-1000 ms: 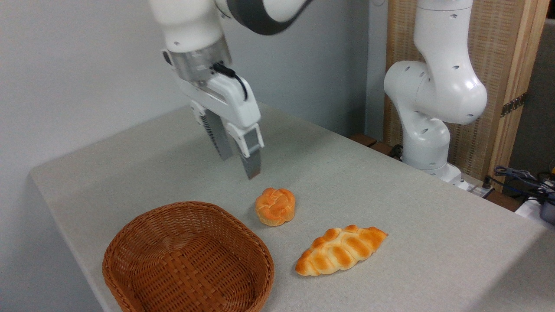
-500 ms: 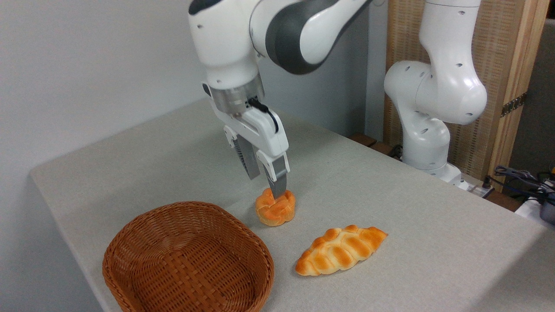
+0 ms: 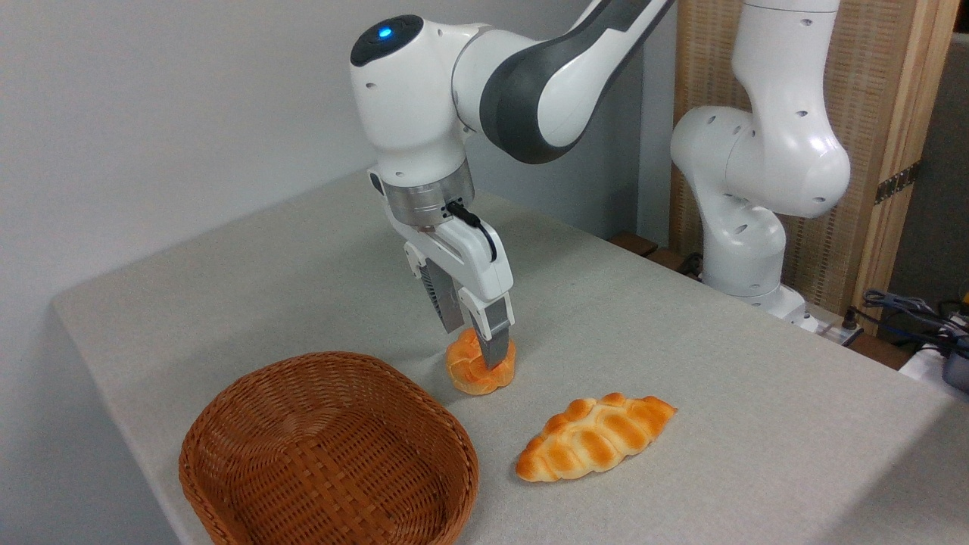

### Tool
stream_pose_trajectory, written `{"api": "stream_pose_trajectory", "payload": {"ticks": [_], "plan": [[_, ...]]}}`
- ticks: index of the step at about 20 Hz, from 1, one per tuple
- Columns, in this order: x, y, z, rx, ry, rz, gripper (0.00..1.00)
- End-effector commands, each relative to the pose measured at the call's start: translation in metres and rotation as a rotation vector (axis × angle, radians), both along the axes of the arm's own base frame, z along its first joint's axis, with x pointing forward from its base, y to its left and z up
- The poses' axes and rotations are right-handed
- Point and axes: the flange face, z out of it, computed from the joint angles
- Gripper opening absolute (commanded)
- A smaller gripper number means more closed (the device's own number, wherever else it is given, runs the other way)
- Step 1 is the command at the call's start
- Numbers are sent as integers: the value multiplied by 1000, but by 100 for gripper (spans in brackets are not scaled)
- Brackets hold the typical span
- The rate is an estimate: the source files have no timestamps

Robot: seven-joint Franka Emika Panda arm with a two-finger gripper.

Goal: Put bread into the basket
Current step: 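Close the gripper on the round orange bun, then lift the bun and carry it over the wicker basket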

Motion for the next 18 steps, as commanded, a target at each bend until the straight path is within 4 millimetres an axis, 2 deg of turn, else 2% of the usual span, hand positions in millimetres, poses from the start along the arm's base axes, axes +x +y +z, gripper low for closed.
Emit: {"api": "stream_pose_trajectory", "payload": {"ticks": [1,3,7,9,11,12,13,18], "plan": [[-8,5,-3,42,-21,-39,100],[-10,3,-14,45,-29,-45,100],[-11,1,-19,46,-29,-48,100],[-11,0,-20,46,-29,-51,82],[-11,-1,-20,46,-31,-54,49],[-10,-1,-19,46,-32,-52,39],[-11,-1,-19,46,-32,-52,36],[-11,-1,-19,46,-32,-54,37]]}}
